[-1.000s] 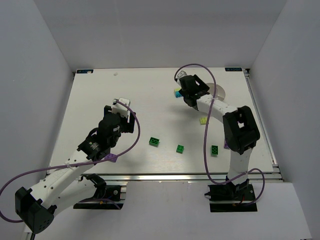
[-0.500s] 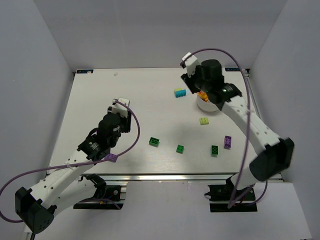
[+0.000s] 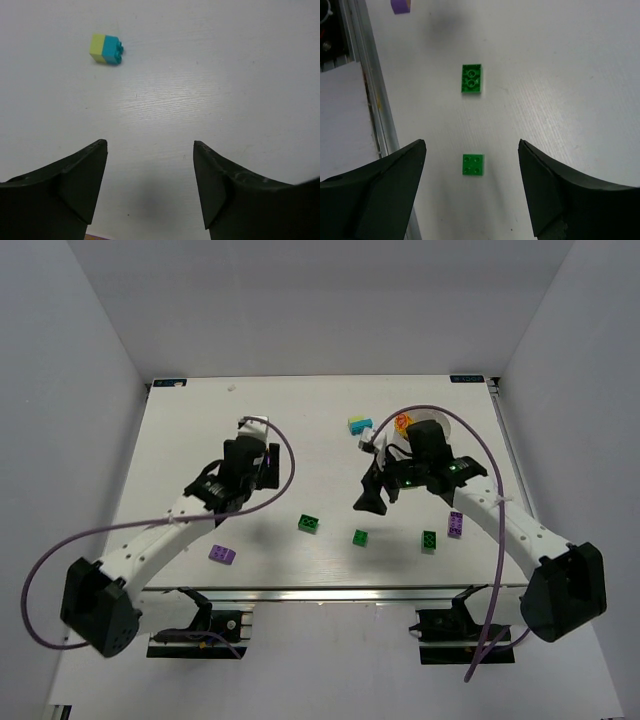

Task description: Sort the legos into containers by color

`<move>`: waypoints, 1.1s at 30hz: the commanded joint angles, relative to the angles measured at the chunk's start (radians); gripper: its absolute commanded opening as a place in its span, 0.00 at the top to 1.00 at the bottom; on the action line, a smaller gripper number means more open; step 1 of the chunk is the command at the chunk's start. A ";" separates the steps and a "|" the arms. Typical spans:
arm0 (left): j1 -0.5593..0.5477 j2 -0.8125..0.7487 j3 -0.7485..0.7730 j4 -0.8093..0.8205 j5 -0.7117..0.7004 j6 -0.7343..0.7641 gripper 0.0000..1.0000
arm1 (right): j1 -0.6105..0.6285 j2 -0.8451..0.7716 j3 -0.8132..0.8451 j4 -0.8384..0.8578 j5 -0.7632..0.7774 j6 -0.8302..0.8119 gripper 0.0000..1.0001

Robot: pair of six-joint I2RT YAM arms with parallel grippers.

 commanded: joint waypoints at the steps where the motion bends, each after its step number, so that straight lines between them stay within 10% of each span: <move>1: 0.066 0.110 0.083 -0.103 0.135 -0.142 0.19 | -0.023 -0.084 -0.012 0.126 -0.021 0.091 0.21; 15: 0.119 0.268 0.154 -0.177 0.744 -0.543 0.08 | -0.110 -0.152 -0.164 0.295 0.114 0.176 0.24; 19: 0.119 0.201 0.125 -0.168 0.700 -0.626 0.10 | -0.123 -0.130 -0.154 0.265 0.125 0.136 0.60; 22: 0.110 0.150 0.163 -0.228 0.551 -0.562 0.12 | -0.110 -0.060 -0.097 0.123 0.091 0.049 0.64; 25: 0.110 0.103 0.166 -0.242 0.451 -0.412 0.22 | -0.089 0.072 0.019 -0.106 0.040 -0.052 0.42; 29: 0.133 -0.013 0.062 -0.124 0.468 -0.088 0.62 | -0.022 0.123 0.021 -0.192 0.092 -0.212 0.12; 31: 0.133 -0.069 -0.030 -0.081 0.447 -0.010 0.58 | 0.000 0.076 -0.020 -0.206 0.076 -0.462 0.11; 33: 0.133 -0.140 -0.100 -0.030 0.444 0.020 0.30 | 0.000 0.036 -0.075 -0.243 0.030 -0.673 0.11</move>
